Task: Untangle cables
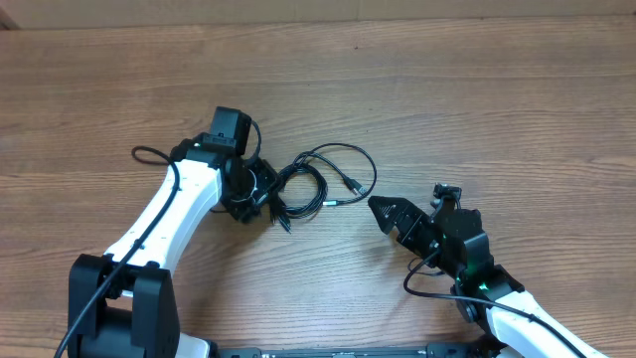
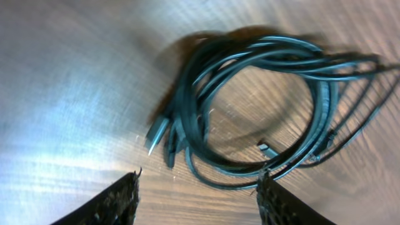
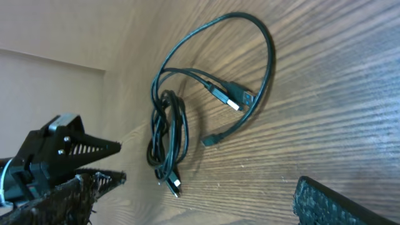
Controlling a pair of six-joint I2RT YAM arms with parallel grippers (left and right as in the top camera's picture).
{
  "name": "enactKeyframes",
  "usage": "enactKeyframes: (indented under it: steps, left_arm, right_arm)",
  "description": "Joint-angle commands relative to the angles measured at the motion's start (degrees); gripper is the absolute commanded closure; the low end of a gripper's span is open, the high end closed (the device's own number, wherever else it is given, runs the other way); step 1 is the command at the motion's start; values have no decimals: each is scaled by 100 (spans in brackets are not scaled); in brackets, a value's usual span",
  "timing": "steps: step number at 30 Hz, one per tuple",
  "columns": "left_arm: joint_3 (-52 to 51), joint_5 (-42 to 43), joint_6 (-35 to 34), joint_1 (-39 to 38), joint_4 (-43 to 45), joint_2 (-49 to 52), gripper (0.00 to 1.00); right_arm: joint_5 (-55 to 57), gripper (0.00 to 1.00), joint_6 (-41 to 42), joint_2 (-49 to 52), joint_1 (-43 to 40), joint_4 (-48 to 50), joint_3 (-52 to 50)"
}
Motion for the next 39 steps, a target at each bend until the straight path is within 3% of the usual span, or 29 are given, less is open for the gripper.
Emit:
enactKeyframes:
  steps: [1,2,3,9,12,15,16,19,20,23,25,26,31,33,36,39]
  left_arm:
    - [-9,293,-2098,-181,-190,42,24]
    - [-13,457,-2487,-249,-177,63,4]
    - [-13,592,-2850,-341,-140,81,1]
    - [-15,341,-5025,-1117,184,122,0]
    - [-31,13,-6277,-1429,151,122,14]
    - [-42,-417,-6277,-1635,553,122,20]
    - [-42,-776,-6277,-1744,844,122,33]
    - [-42,-1189,-6275,-1777,1119,122,38]
    - [-42,-1316,-6275,-1777,1123,122,37]
    - [-42,-1700,-6264,-1777,949,122,20]
    - [-42,-1749,-6262,-1777,741,122,2]
    - [-42,-1755,-6240,-1777,680,122,0]
    - [-52,-2031,-5637,-1775,570,122,3]
    - [-92,-1996,-5803,-1775,579,122,14]
    - [-157,-1987,-6273,-1777,579,131,15]
    - [-192,-1952,-6264,-1777,660,205,21]
  right_arm:
    - [-68,0,-107,-50,-17,-173,20]
    - [-68,0,-107,-50,-17,-264,20]
    - [-68,0,-107,-50,-17,-337,20]
    - [-63,0,-107,-50,-17,-542,17]
    - [-17,0,-131,-50,-17,-590,17]
    - [44,0,-129,-50,-17,-664,17]
    - [70,0,-131,-50,-17,-688,17]
    - [122,0,-131,-50,-17,-750,17]
    - [122,0,-131,-50,-17,-754,17]
    - [127,0,-129,-50,-17,-763,17]
    - [129,0,-129,-50,-17,-763,17]
    - [129,0,-131,-50,-17,-763,17]
    - [127,0,-129,-50,-17,-765,17]
    - [127,0,-129,-50,-17,-765,17]
    - [127,0,-129,-50,-17,-765,17]
    - [127,0,-129,-50,-17,-765,17]
